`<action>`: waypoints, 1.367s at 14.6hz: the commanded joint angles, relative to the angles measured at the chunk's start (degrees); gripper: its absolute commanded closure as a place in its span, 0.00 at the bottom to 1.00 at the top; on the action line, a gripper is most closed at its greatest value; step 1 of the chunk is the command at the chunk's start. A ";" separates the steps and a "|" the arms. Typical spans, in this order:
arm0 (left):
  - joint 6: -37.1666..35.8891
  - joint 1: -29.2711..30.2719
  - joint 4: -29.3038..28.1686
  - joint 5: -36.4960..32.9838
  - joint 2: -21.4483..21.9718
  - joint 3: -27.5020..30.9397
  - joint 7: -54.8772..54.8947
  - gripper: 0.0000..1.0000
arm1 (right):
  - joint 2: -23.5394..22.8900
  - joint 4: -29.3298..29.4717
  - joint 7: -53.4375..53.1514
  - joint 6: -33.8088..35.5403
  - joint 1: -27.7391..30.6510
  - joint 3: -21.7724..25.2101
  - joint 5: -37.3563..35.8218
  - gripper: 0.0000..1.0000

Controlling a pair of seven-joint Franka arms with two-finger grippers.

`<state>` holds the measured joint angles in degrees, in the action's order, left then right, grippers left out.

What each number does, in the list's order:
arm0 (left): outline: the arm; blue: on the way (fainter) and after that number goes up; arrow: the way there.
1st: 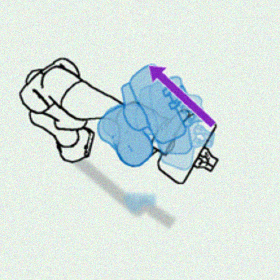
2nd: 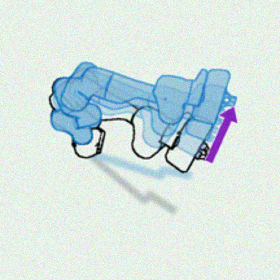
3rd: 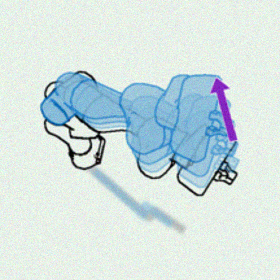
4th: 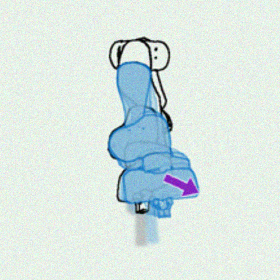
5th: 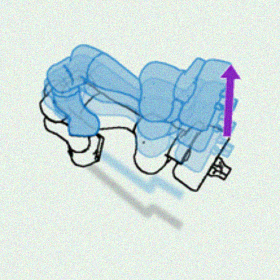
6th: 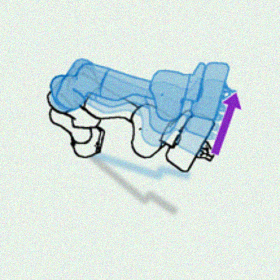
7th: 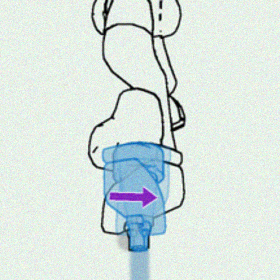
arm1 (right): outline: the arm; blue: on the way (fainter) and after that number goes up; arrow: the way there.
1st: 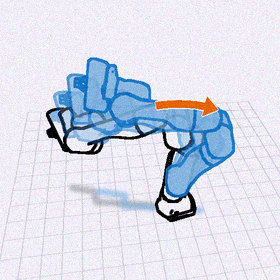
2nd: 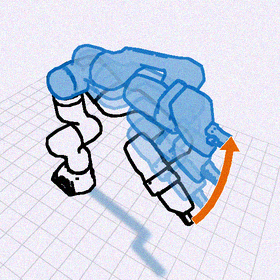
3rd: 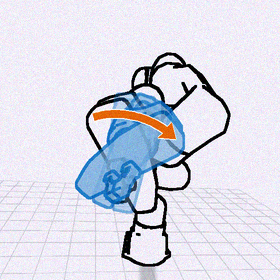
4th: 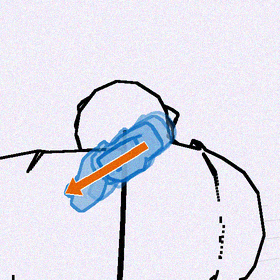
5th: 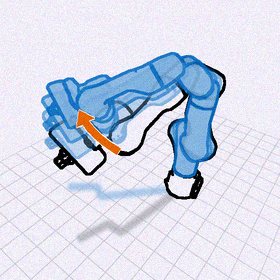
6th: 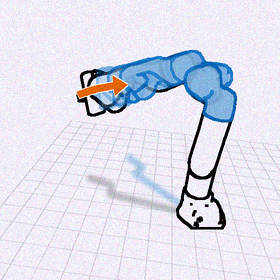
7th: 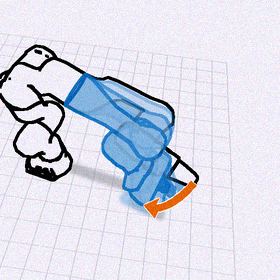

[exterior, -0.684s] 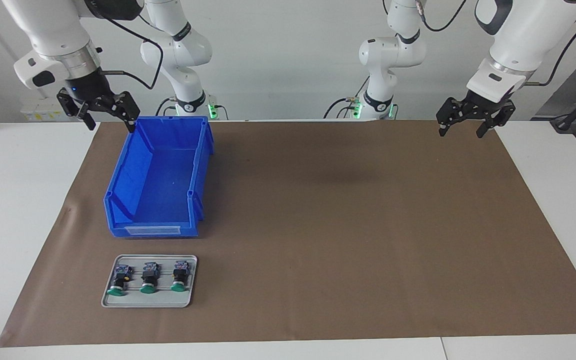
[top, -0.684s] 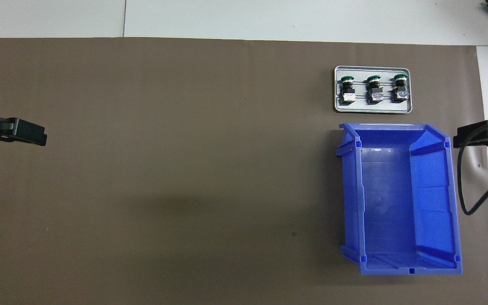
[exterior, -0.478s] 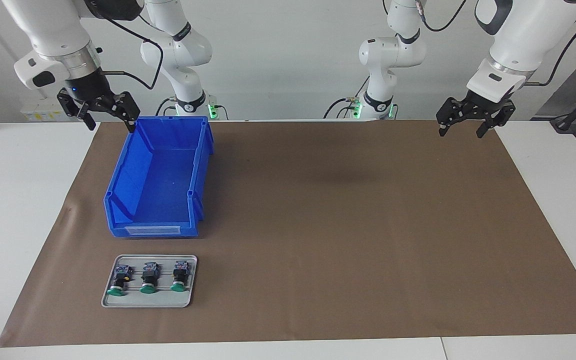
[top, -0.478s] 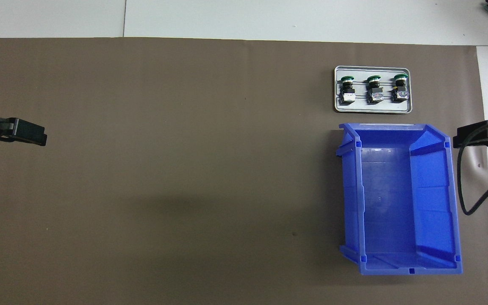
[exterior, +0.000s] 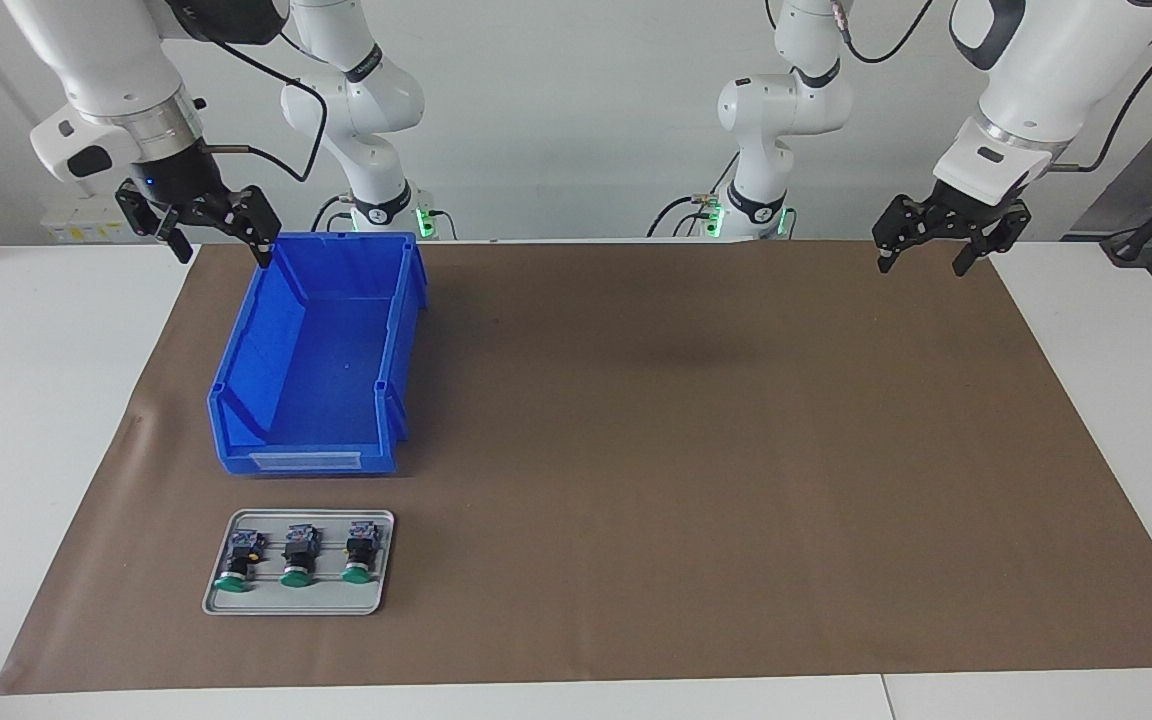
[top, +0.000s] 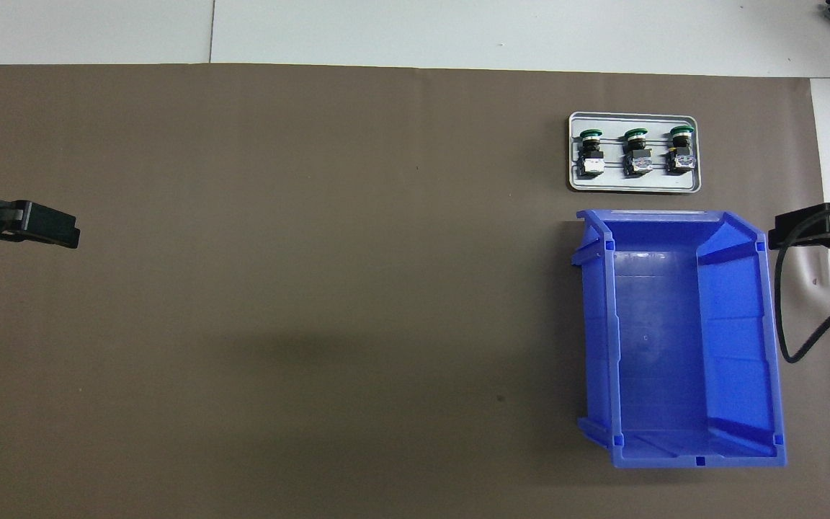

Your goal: Place and press button with both arms

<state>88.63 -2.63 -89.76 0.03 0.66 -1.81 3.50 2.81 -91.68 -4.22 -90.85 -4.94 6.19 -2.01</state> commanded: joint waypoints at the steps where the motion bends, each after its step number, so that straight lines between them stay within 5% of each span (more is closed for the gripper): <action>1: 0.58 0.17 -1.47 -0.39 1.10 0.06 0.28 0.00 | -2.36 -0.52 1.49 -5.54 0.19 -0.04 -0.19 0.00; 13: 0.49 0.17 -1.47 -0.39 1.10 0.06 0.28 0.00 | -33.82 3.08 2.02 -42.63 0.37 -1.27 4.04 0.00; 20: 0.49 0.17 -1.47 -0.39 1.10 0.06 0.28 0.00 | -39.11 3.43 4.92 -50.38 1.51 -1.36 4.30 0.04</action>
<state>88.63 -2.63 -89.76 0.03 0.66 -1.81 3.50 -34.93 -89.71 -1.87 -140.10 -4.52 5.38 0.92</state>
